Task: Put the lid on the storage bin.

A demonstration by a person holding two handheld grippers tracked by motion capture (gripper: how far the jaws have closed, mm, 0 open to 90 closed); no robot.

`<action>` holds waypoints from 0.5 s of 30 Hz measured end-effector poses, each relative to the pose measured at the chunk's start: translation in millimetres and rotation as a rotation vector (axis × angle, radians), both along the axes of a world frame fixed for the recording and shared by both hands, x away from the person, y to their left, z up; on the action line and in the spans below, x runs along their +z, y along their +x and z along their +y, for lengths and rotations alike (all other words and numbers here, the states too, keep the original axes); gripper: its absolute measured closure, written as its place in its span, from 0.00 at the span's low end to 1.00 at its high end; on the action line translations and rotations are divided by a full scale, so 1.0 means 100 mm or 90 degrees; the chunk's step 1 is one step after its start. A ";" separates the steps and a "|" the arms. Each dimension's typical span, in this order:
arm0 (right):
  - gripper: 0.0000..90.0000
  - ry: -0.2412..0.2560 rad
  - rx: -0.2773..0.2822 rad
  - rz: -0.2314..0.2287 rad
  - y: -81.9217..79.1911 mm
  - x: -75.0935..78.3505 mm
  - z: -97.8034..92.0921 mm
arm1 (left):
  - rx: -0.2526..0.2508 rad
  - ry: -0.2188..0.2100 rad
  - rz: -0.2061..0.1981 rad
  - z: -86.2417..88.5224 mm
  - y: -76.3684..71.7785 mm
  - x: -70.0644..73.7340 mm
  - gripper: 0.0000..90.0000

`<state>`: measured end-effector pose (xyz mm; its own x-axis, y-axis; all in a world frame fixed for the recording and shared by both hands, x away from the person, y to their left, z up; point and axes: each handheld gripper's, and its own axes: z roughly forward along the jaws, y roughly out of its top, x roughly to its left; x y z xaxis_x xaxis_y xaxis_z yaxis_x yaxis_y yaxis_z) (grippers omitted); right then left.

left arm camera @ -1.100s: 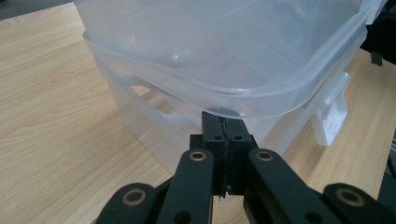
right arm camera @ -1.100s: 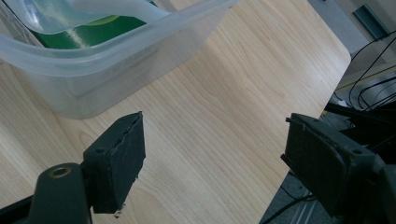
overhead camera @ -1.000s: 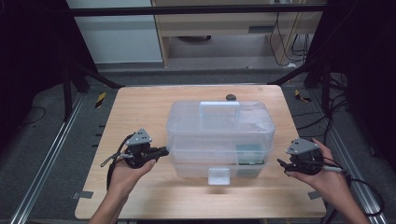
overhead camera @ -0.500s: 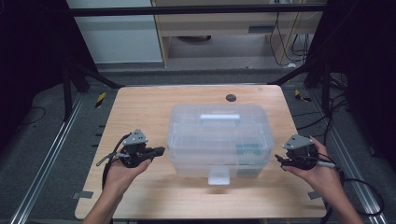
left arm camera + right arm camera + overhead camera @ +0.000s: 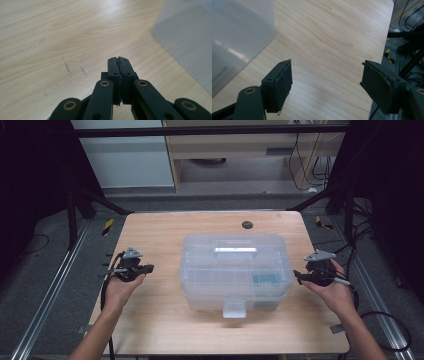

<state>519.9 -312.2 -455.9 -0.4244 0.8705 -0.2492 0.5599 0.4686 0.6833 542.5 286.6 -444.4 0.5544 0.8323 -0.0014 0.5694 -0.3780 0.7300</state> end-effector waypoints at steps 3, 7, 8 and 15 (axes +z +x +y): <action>0.27 0.030 -0.021 0.013 0.12 -0.10 -0.01 | 0.022 0.017 0.006 0.04 0.13 -0.11 0.97; 0.27 0.036 -0.039 0.019 0.24 -0.19 -0.02 | 0.032 0.039 0.008 0.00 0.21 -0.21 0.92; 0.27 0.025 -0.044 0.018 0.28 -0.21 -0.03 | 0.031 0.045 0.007 -0.01 0.23 -0.22 0.89; 0.23 0.055 -0.067 0.036 0.43 -0.31 -0.11 | 0.066 0.069 0.005 -0.03 0.36 -0.36 0.38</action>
<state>563.1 -323.0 -487.4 -0.3403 0.9284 -0.1491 0.6421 0.3452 0.6845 578.2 284.1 -480.0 0.4660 0.8804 0.0880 0.6146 -0.3936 0.6836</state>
